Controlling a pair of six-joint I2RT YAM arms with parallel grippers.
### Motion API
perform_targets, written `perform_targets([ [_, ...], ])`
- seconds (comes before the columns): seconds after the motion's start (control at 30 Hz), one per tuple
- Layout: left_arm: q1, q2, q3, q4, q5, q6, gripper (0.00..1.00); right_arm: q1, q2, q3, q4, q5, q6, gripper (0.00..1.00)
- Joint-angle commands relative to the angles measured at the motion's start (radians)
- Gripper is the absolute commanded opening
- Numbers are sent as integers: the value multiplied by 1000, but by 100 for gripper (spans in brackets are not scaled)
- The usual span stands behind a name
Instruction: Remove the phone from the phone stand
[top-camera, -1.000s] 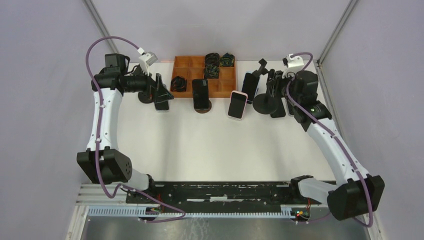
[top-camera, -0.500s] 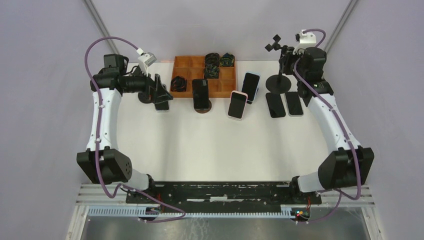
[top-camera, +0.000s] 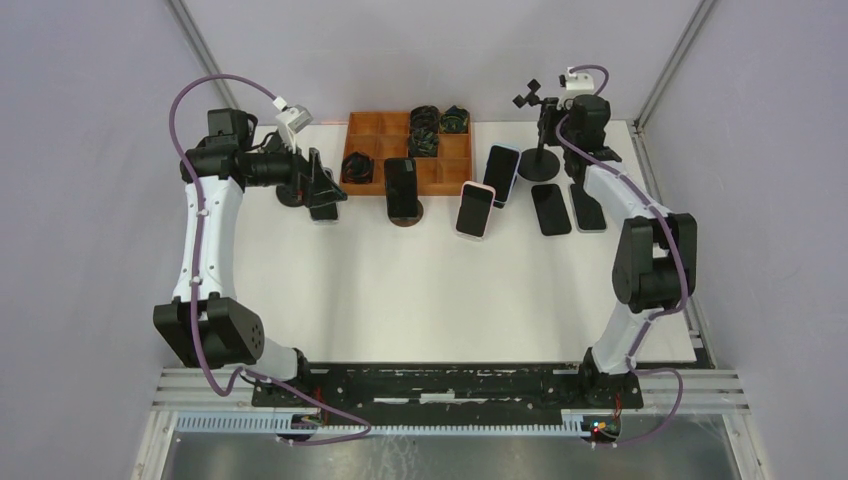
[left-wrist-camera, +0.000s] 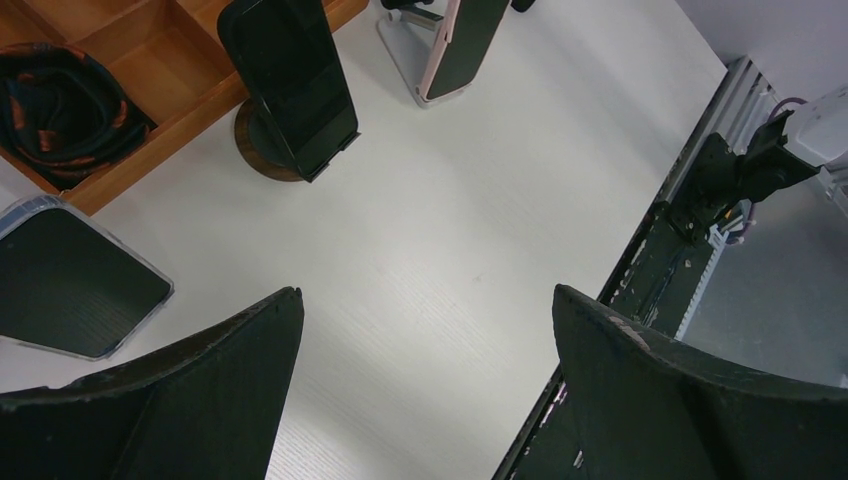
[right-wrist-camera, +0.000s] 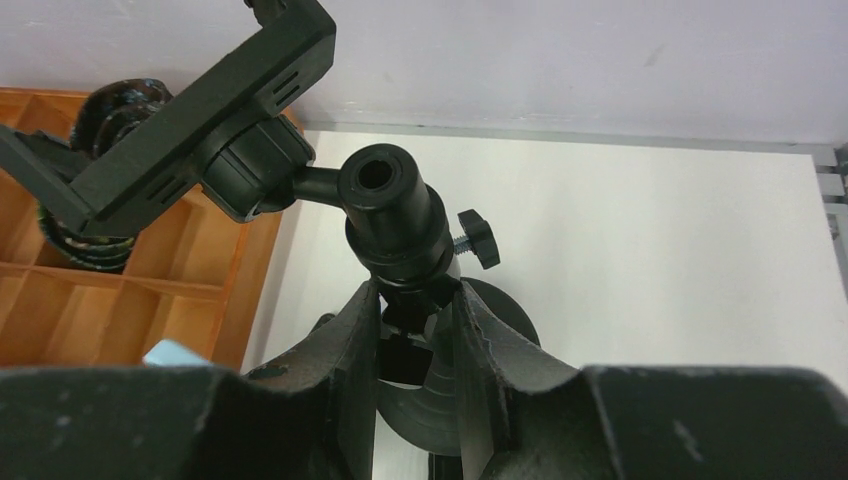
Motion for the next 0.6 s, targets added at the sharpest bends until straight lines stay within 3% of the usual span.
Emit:
perform_targets([
  [0.0,7,-1,16,-7,47,38,100,-3,36,69,273,-1,-25,0],
  [0.4,14,13,-20,0,60,59,100,-4,182,109,428,11,-106,0],
  [0.57,21,18,-18,-1,65,59,100,-15,228,100,385,8,-10,0],
])
